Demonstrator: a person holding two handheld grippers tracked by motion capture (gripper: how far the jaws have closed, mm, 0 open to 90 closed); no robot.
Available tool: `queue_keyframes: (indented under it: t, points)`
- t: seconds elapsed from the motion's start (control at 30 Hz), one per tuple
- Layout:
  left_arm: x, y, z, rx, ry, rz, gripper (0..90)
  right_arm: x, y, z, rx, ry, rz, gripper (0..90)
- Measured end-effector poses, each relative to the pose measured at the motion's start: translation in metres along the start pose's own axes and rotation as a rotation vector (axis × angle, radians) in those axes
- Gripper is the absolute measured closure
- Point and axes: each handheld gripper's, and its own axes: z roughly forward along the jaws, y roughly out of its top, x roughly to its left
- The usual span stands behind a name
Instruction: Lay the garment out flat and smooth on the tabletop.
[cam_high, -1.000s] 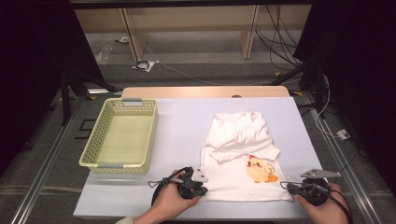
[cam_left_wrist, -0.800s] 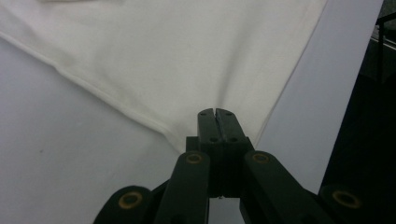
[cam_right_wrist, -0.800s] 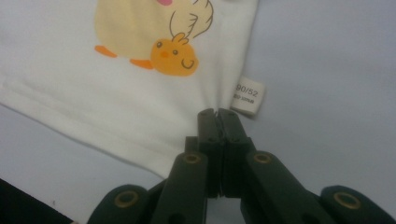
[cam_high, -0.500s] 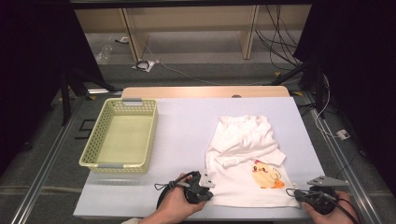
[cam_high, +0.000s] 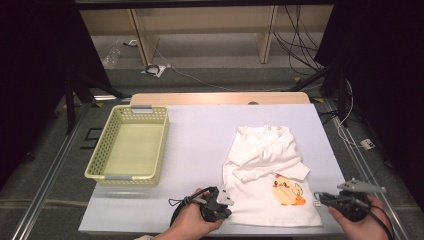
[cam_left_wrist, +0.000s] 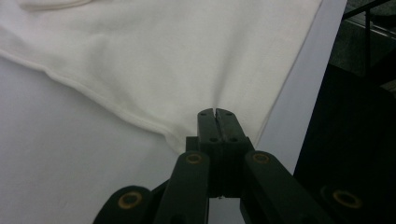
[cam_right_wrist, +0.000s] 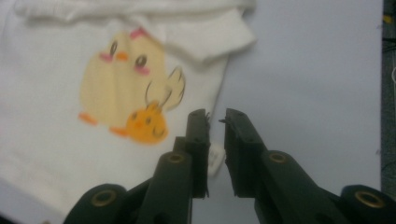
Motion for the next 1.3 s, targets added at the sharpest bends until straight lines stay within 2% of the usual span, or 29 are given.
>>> queue_keyframes:
  t: [0.1, 0.27, 0.43, 0.47, 0.53, 0.67, 0.77, 0.9, 1.1, 1.13, 1.2, 1.3]
  points:
    - [0.0, 0.0, 0.0, -0.001, -0.002, -0.003, 89.7, -0.007, 0.017, 0.011, -0.007, -0.004, 0.003, 77.6]
    - [0.0, 0.0, 0.0, 0.001, -0.001, 0.005, 89.7, -0.012, 0.034, 0.046, 0.026, 0.048, 0.032, 73.4]
    - [0.0, 0.0, -0.001, 0.003, -0.001, 0.009, 89.7, -0.01, 0.037, 0.061, 0.048, 0.033, 0.032, 76.2]
    - [0.0, 0.0, -0.001, 0.005, 0.001, 0.011, 89.7, -0.008, 0.036, 0.064, 0.076, -0.01, -0.002, 78.6]
    - [0.0, 0.0, -0.001, 0.005, 0.0, 0.012, 89.7, -0.007, 0.034, 0.068, 0.088, -0.009, -0.003, 82.5]
    - [0.0, 0.0, -0.001, 0.006, 0.0, 0.011, 89.7, -0.007, 0.034, 0.068, 0.084, -0.013, 0.009, 84.2]
    - [0.0, 0.0, 0.0, 0.006, 0.0, 0.01, 89.8, -0.005, 0.034, 0.069, 0.086, -0.009, 0.027, 90.0]
    - [0.0, 0.0, -0.001, 0.005, 0.0, 0.009, 89.8, -0.006, 0.035, 0.068, 0.091, -0.014, 0.045, 90.0]
    - [-0.001, 0.003, 0.001, 0.005, 0.002, 0.016, 89.8, -0.01, 0.035, 0.064, 0.102, -0.066, 0.057, 90.0]
    - [-0.002, 0.004, 0.001, 0.007, 0.002, 0.015, 89.8, -0.016, 0.034, 0.06, 0.104, -0.121, 0.055, 90.0]
    - [-0.002, 0.005, 0.001, 0.01, 0.003, 0.021, 89.8, -0.019, 0.033, 0.058, 0.101, -0.116, 0.07, 90.0]
    - [-0.003, 0.007, 0.001, 0.007, 0.004, 0.024, 89.8, -0.024, 0.032, 0.051, 0.073, -0.075, 0.091, 90.0]
